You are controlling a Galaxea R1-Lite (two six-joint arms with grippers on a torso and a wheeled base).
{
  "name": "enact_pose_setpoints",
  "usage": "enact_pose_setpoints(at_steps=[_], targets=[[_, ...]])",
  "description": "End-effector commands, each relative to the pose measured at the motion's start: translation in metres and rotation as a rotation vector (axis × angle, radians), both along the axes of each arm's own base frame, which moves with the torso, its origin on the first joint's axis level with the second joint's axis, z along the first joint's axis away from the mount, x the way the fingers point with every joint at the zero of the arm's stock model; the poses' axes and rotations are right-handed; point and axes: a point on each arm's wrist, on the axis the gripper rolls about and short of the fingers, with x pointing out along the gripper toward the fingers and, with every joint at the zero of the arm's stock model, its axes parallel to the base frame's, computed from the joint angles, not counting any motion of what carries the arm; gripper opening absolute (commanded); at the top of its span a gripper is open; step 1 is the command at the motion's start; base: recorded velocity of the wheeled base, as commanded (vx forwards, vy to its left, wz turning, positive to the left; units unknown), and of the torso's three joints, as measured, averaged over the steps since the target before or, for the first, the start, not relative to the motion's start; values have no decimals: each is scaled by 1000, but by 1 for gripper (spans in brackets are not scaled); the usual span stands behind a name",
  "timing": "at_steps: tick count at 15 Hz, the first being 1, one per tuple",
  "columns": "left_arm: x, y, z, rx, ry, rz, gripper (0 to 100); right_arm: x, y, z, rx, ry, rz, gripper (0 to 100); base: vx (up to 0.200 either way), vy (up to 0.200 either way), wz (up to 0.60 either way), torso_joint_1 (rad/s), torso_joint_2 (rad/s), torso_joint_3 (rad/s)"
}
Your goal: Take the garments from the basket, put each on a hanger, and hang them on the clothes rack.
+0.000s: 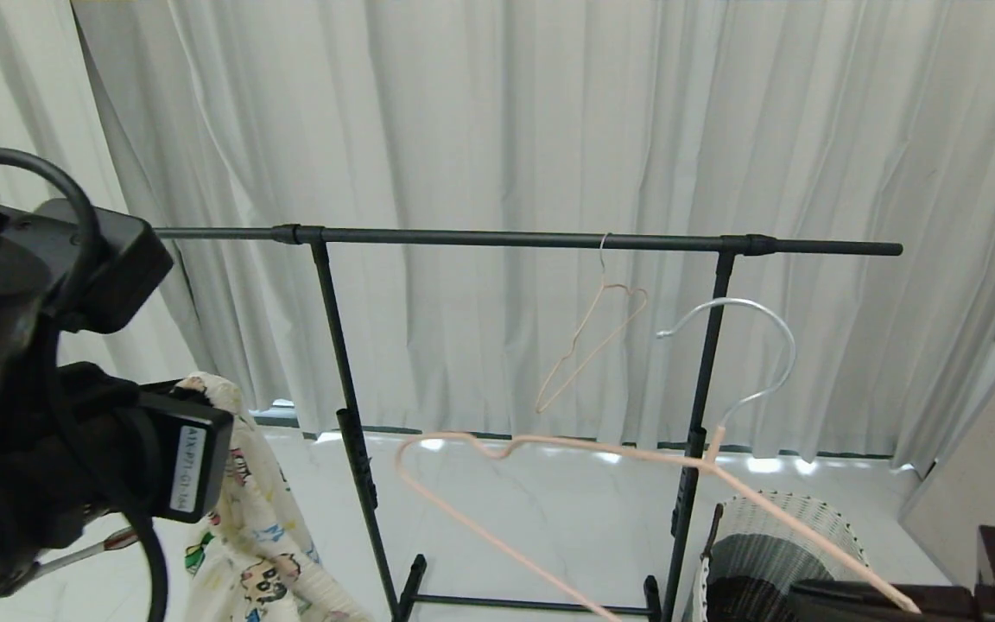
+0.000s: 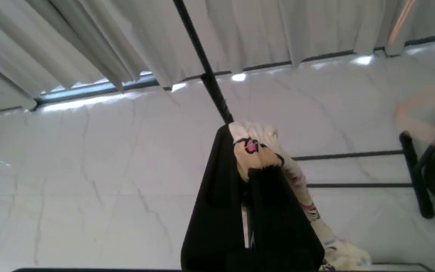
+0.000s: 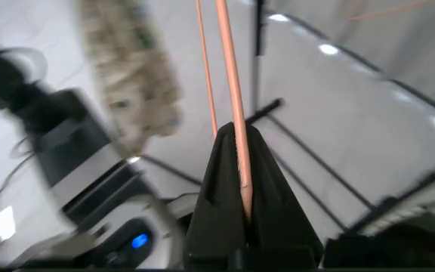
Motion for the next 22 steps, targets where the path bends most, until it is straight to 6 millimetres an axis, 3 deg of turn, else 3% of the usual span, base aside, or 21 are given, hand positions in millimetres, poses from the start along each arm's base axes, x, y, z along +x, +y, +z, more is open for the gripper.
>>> enact_pose_setpoints(at_steps=[1,3,8,14,18,22], targets=[[21,-22,-21,58,35,67,0,-12,5,0,10,14,88,0,0,0,0,0,0,0],[28,-29,-28,54,52,88,0,-13,6,3,38,2,97,0,0,0,0,0,0,0],[31,-34,-18,26,29,84,0,-10,12,0,30,6,93,0,0,0,0,0,0,0],[30,-35,-16,20,22,78,0,11,55,-9,64,-13,59,0,0,0,0,0,0,0],[31,-35,-17,25,25,78,0,20,74,-23,21,-8,-20,0,0,0,0,0,0,0],[35,-40,-19,50,17,102,0,31,105,-37,52,-41,-71,0,0,0,0,0,0,0]])
